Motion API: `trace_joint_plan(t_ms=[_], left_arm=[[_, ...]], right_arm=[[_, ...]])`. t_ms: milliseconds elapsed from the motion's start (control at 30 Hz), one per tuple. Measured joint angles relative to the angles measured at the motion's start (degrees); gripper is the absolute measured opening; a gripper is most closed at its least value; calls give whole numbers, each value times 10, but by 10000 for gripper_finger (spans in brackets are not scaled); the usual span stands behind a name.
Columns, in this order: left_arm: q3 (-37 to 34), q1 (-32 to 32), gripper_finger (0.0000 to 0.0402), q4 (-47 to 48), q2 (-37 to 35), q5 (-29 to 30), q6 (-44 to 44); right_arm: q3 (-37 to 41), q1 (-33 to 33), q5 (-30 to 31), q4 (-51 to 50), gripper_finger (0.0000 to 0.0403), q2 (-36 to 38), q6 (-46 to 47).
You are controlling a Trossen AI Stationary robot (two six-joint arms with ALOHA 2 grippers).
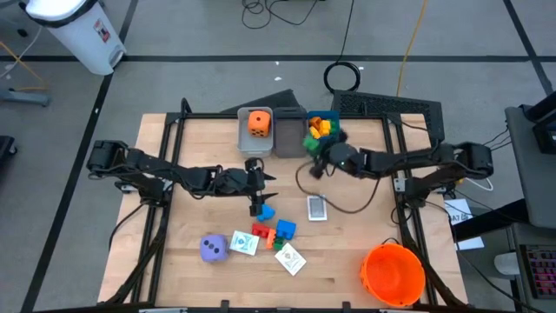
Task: Pick & Place Toys
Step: Put the green game piece into the blue bin
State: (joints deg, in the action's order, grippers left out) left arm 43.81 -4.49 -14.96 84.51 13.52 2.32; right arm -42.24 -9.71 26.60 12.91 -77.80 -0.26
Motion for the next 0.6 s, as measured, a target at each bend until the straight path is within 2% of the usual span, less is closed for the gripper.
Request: trace_joint_plan(t_ms=[67, 133, 200, 400, 600], left_arm=[[0, 0, 241, 5, 0, 0, -1], [0, 0, 241, 5, 0, 0, -2], [0, 0, 241, 5, 0, 0, -3], [0, 0, 241, 3, 0, 0, -1], [0, 0, 241, 3, 0, 0, 0]], right_arm=[[9, -16, 70, 4, 161, 3, 17], [19, -39, 109, 5, 161, 5, 34], [31, -72, 98, 11, 161, 4, 53], [52, -178, 0, 57, 163, -20, 108], [51, -217, -13, 62, 169, -59, 112]])
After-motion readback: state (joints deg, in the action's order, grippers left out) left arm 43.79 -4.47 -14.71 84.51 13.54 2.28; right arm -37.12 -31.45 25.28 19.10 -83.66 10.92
